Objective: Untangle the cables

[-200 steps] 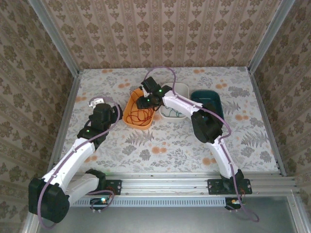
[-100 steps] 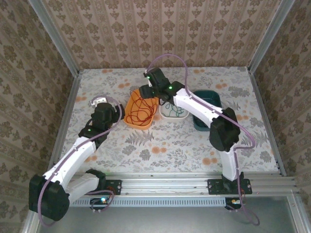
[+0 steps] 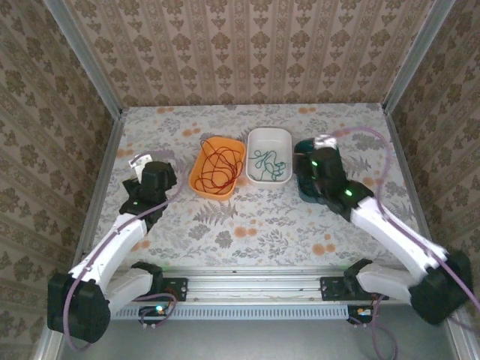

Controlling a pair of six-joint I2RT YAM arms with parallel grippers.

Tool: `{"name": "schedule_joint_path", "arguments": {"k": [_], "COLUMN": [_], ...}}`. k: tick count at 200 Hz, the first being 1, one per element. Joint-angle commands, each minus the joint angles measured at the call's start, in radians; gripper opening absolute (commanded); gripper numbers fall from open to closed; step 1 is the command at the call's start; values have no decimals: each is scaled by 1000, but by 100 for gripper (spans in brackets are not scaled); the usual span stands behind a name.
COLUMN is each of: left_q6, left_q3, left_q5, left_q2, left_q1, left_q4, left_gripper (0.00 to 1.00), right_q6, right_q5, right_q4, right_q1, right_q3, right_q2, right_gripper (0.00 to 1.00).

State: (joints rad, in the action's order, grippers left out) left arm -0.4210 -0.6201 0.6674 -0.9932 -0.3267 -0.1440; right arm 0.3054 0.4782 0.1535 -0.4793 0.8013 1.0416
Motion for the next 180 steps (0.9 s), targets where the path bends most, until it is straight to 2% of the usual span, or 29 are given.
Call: {"name": "schedule_joint_path", "arguments": {"k": [1, 16, 22, 40, 52, 67, 76, 86, 105, 121, 135, 142, 154, 164, 174, 180], "left_q6": [78, 107, 131, 227, 252, 251, 240, 285, 360, 391, 386, 383, 395, 441, 386, 399], "left_q3": [52, 89, 109, 190, 217, 219, 182, 177, 184, 174, 161, 164, 184, 243, 218, 236], "left_q5": [240, 293, 307, 296, 284, 284, 258, 240, 136, 48, 3, -5, -13, -89, -121, -157], "left_q2": [15, -1, -11, -64, -121, -206, -243, -286, -337, -381, -410, -422, -443, -502, -462, -468], "left_q1": [34, 53, 57, 60, 61, 64, 68, 72, 94, 126, 157, 170, 182, 215, 215, 226], "left_q4": [48, 106, 149, 321, 388, 445, 408, 498, 659, 732, 762, 796, 872, 1092, 938, 997], "left_gripper": [100, 100, 100, 100, 100, 100, 100, 100, 100, 100, 100, 100, 100, 100, 100, 100], "right_q6": [-88, -174, -220, -308, -337, -291, -269, -290, -364, -406, -389, -364, -367, -379, -393, -395], "right_q5": [292, 387, 392, 447, 448, 453, 455, 477, 404, 295, 169, 152, 118, 60, -19, -54], "right_q4": [-120, -174, -217, -405, -541, -613, -692, -781, -924, -1036, -984, -877, -842, -843, -858, -881], "right_q1": [13, 18, 22, 30, 40, 74, 92, 99, 144, 204, 263, 276, 285, 287, 293, 296], "right_q3": [-162, -255, -294, -423, -490, -516, -533, -529, -504, -485, -438, -390, -361, -369, -391, -408], "right_q2": [-153, -220, -230, -212, -157, -47, 23, 100, 210, 298, 334, 339, 342, 342, 325, 315], "right_gripper": [86, 92, 100, 100, 100, 100, 100, 100, 100, 100, 100, 100, 100, 100, 100, 100]}}
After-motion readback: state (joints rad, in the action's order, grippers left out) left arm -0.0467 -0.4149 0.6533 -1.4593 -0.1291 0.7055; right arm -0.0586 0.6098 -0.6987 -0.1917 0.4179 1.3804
